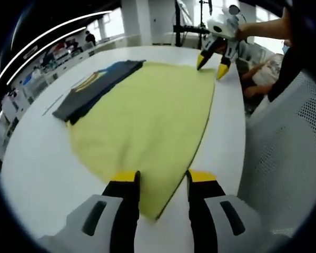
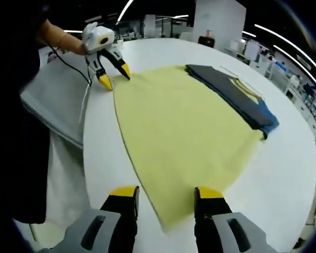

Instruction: Fold the garment on the visible template until the final outline fits inside the template.

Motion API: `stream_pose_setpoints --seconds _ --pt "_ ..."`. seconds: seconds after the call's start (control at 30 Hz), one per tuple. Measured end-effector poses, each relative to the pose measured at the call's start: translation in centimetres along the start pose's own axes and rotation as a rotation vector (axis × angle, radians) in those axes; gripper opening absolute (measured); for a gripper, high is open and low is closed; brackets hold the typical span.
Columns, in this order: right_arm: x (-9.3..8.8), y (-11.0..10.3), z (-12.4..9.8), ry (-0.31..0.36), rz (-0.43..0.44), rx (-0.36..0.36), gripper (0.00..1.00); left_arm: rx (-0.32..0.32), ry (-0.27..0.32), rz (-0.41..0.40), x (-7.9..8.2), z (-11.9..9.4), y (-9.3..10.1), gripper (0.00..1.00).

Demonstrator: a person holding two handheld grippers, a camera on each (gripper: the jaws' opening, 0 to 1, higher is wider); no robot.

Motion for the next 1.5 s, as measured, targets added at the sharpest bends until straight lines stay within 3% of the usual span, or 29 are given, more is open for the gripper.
stream_pose_setpoints --seconds 0.13,0.27,0.5,0.7,0.77,0.97,1.17,1.5 --pt "0.0 0.3 0.1 0.002 0.014 -0.002 0.34 -0.009 -0.007 -0.015 -0.1 0.1 0.0 0.29" --pt "0.0 0.3 0.1 0.005 0.022 0.005 0.31 -0.024 -0.014 -0.013 0.0 0.2 0.2 0.20" --pt "-0.1 2.0 0.0 0.021 0.089 -0.050 0.06 -0.007 -0.026 -0.074 0.1 0.2 -0.6 0.09" --pt "0.0 1.9 0.1 0.032 0.129 -0.039 0.01 0.002 -0.033 -0.146 0.3 0.2 -1.0 0.02" --pt "0.0 1.8 0.1 0.044 0.171 -0.028 0.00 0.006 -0.036 -0.215 0.4 0.0 -1.1 0.00" --pt "0.5 1.6 -0.5 0.132 0.319 -0.029 0.00 0.005 -0.040 -0.281 0.9 -0.6 -1.4 0.00" --pt "1.1 1.6 -1.8 0.160 0.356 -0.025 0.00 -0.016 -0.013 -0.386 1.5 -1.3 -1.5 0.00" --pt "2.7 1.3 -3.6 0.166 0.356 -0.023 0.00 -0.025 -0.025 -0.415 2.2 -2.5 -1.5 0.00"
Point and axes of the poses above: the point that each gripper's makers call its tool centre point, and the gripper's own axes: z roughly forward along the fingers, y roughly to its right, x roughly out of its top, the point moved 3 cm from there along -z, roughly backward along the fingers, and after that the axes turned 4 degrees about x, right-handed, at the moved point
